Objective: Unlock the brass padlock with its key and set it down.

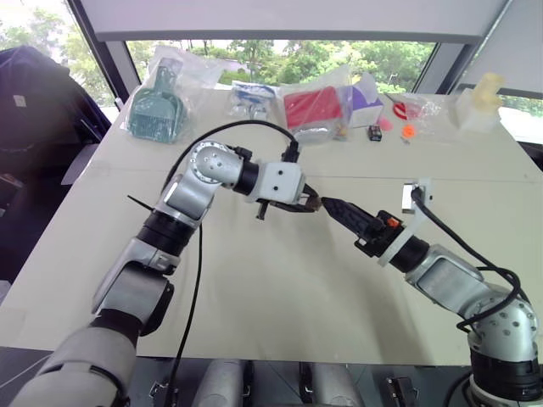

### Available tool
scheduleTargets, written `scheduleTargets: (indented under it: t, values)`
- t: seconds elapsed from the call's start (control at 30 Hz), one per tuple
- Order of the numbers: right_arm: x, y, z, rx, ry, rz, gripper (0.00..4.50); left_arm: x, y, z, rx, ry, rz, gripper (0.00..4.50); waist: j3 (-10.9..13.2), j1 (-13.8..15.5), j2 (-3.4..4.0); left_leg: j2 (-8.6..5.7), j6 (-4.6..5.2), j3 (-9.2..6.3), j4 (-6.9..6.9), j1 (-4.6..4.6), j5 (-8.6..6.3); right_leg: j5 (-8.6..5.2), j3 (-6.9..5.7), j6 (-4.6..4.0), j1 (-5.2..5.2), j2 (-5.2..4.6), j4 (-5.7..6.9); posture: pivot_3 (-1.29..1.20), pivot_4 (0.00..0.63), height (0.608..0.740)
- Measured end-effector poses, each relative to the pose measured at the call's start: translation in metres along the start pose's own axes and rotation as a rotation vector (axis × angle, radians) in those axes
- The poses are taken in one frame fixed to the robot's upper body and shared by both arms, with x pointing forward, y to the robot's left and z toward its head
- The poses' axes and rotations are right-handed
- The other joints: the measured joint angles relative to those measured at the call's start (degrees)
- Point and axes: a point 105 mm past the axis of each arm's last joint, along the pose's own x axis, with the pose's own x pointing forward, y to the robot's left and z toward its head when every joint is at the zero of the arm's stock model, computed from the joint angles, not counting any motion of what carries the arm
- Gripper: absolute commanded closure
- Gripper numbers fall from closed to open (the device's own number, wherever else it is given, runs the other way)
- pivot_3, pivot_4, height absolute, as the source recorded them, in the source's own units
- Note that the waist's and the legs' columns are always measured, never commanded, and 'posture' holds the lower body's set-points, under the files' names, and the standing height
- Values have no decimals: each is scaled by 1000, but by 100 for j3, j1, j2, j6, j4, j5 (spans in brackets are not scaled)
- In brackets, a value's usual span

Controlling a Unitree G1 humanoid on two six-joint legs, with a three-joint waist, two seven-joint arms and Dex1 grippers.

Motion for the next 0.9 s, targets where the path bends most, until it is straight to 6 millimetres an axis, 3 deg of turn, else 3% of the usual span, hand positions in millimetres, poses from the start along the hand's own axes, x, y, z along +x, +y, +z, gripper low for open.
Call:
scheduleTargets:
  t: [0.13, 0.53, 0.9]
  values:
    - [0, -2, -1, 3, 5, -6, 4456, 0, 0, 0, 0, 0, 3, 3827, 0, 0, 0, 0, 0, 0, 0, 0, 0, 0, 0, 0, 0, 0, 0, 0, 150, 740]
    - [4, 0, 1, 5, 9, 1, 4456, -1, 4, 5, 70, -11, 37, 3827, 0, 0, 0, 0, 0, 1, 0, 1, 0, 0, 1, 0, 0, -1, 0, 0, 150, 740]
    - [8, -4, 15, 301, -126, -6, 4456, 5, 15, 12, 310, -24, 189, 3827, 0, -3, 0, 0, 0, 0, -1, 4, 0, 0, 2, 0, 2, -13, 1, 0, 150, 740]
